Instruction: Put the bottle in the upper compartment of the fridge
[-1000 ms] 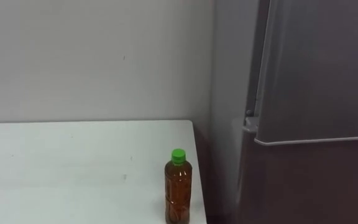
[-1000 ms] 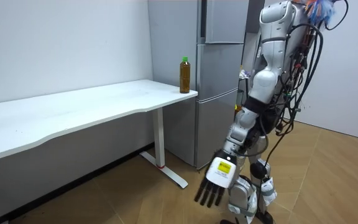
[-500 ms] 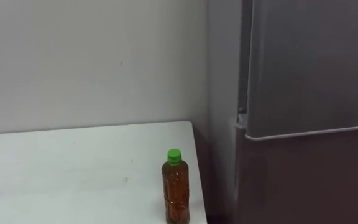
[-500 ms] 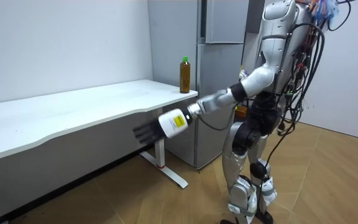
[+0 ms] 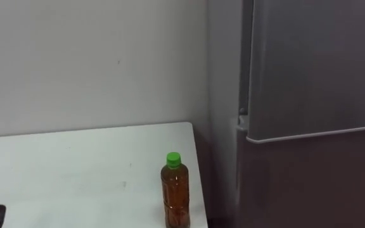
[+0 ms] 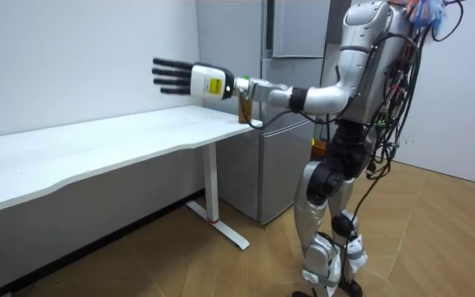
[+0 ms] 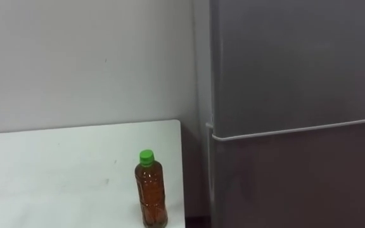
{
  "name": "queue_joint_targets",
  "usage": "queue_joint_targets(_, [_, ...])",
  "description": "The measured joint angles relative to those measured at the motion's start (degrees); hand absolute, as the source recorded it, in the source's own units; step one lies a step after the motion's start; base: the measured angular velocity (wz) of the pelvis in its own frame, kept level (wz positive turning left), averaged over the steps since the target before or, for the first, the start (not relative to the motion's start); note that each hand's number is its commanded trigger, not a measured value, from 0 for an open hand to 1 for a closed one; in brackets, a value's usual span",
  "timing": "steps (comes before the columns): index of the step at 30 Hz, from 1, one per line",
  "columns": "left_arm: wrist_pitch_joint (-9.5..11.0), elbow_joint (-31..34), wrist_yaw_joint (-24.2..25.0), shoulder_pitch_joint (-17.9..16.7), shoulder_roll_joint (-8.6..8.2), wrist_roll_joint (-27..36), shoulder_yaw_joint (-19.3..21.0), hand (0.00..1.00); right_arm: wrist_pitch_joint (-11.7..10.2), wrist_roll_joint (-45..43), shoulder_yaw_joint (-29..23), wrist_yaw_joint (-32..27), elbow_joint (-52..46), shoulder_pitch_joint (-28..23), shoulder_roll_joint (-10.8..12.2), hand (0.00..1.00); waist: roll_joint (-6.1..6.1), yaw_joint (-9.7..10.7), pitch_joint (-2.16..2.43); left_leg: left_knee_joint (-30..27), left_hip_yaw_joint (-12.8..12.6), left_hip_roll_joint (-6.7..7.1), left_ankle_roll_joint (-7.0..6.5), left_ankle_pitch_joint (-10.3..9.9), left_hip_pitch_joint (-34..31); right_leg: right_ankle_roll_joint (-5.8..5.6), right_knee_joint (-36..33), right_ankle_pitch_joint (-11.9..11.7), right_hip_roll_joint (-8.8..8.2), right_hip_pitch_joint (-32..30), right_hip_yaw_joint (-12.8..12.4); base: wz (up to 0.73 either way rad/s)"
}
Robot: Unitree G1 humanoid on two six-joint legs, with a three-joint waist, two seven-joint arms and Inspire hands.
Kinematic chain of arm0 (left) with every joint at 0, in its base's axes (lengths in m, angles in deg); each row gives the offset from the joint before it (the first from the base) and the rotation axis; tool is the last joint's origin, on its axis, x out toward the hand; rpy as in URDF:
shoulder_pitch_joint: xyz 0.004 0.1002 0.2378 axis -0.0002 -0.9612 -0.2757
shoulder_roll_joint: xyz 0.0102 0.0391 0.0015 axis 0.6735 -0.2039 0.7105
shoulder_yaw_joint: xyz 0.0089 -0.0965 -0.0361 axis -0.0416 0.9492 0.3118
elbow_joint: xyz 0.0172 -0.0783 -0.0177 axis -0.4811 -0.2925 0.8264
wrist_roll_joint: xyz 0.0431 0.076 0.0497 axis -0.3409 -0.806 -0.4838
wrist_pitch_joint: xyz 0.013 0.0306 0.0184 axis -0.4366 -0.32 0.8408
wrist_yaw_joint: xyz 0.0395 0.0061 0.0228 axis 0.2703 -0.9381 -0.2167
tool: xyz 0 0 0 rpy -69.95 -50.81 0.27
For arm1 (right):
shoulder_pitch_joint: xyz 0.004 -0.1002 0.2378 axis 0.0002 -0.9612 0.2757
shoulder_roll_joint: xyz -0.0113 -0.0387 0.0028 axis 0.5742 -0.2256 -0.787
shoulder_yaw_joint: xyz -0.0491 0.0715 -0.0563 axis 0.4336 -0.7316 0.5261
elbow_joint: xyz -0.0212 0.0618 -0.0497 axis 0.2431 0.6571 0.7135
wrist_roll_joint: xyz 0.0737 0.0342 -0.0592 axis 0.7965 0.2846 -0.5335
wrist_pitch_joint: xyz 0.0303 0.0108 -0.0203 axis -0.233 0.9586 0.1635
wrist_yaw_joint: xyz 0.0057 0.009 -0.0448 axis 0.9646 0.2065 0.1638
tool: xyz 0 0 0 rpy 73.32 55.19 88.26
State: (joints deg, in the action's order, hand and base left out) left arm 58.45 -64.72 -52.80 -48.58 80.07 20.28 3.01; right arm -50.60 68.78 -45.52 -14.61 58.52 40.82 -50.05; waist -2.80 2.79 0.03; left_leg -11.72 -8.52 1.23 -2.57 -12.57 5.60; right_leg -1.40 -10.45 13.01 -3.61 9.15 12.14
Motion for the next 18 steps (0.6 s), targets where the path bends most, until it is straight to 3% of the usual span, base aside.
queue_joint_targets(2, [0.0, 2.3, 0.1, 2.3, 0.23, -0.5, 0.0, 0.00, 0.2, 0.0, 0.1, 0.4, 0.1, 0.2, 0.0, 0.00, 0.06, 0.1, -0.28, 0.0, -0.1, -0.05, 0.01, 0.0, 0.1, 0.02, -0.1, 0.0, 0.10, 0.0, -0.7, -0.07])
queue_joint_targets(5, [0.0, 4.9, 0.3, 4.3, 0.23, -2.2, -0.3, 0.00, 0.4, 0.0, 0.1, 0.7, 0.2, 0.5, 0.1, 0.00, -0.14, 0.6, -0.29, 0.0, 0.0, -0.04, 0.01, 0.0, 0.1, 0.04, -0.1, -0.1, 0.13, -0.1, -0.5, -0.02])
queue_joint_targets(9, [0.0, 10.6, 0.8, 5.2, 0.27, -2.8, -2.1, 0.00, 0.4, 0.0, 0.1, 0.6, 0.1, 1.1, 0.6, 0.00, 0.51, 1.8, -0.44, 0.0, 0.0, -0.02, 0.01, 0.0, -0.1, 0.05, 0.1, -0.1, 0.13, -0.1, -0.4, 0.00])
queue_joint_targets(15, [-0.8, 17.3, 5.0, 7.1, 0.24, -3.5, -5.4, 0.00, 0.5, 0.0, 0.4, 0.7, 0.4, 2.1, 1.0, 0.00, 0.54, 3.3, -0.31, 0.0, -0.1, -0.16, 0.03, 0.0, -0.3, 0.03, 0.7, -0.3, 0.29, -0.1, -0.5, 0.00])
queue_joint_targets(18, [-0.9, 18.0, 9.5, 10.8, 0.25, -3.5, -6.6, 0.00, 0.7, 0.0, 0.4, 1.0, 0.9, 2.5, 1.0, 0.00, 0.58, 3.4, -0.37, 0.1, -0.3, -0.23, 0.04, 0.0, -0.1, 0.05, 0.7, -0.4, 0.31, -0.1, -0.7, -0.05])
